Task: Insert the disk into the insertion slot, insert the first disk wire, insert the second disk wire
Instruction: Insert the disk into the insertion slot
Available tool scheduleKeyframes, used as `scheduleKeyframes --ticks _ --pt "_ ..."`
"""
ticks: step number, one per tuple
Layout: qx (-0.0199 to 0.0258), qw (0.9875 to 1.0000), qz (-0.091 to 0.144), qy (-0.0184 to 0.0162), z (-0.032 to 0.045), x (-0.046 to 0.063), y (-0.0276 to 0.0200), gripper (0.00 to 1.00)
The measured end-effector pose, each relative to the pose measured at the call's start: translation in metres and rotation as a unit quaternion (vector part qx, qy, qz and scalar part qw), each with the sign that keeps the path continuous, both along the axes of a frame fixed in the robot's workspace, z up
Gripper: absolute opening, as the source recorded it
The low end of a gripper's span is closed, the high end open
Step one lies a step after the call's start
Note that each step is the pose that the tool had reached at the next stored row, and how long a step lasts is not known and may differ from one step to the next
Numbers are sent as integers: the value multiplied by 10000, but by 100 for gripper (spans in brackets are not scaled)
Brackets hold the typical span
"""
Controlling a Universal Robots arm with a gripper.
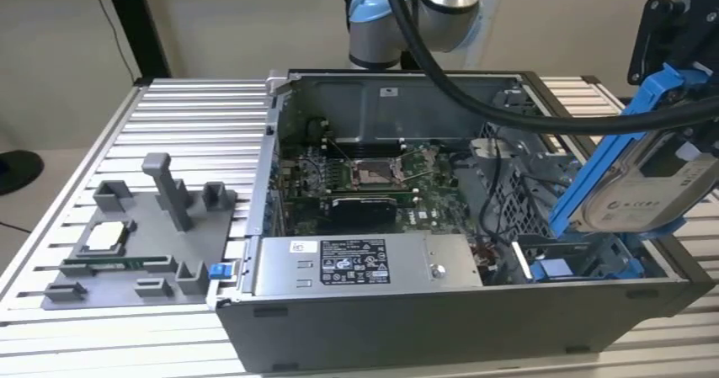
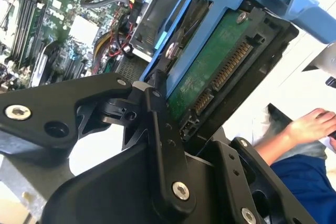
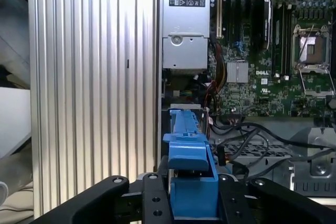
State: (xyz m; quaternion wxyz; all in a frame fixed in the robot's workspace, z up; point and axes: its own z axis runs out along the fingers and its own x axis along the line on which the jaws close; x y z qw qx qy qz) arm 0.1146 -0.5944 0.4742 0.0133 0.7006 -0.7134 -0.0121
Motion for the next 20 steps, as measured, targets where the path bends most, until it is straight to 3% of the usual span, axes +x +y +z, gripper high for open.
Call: scheduleKeyframes --ticks 14,20 --pt "-2 10000 0 0 -15 0 4 0" --pt "9 10000 0 -2 -85 0 15 0"
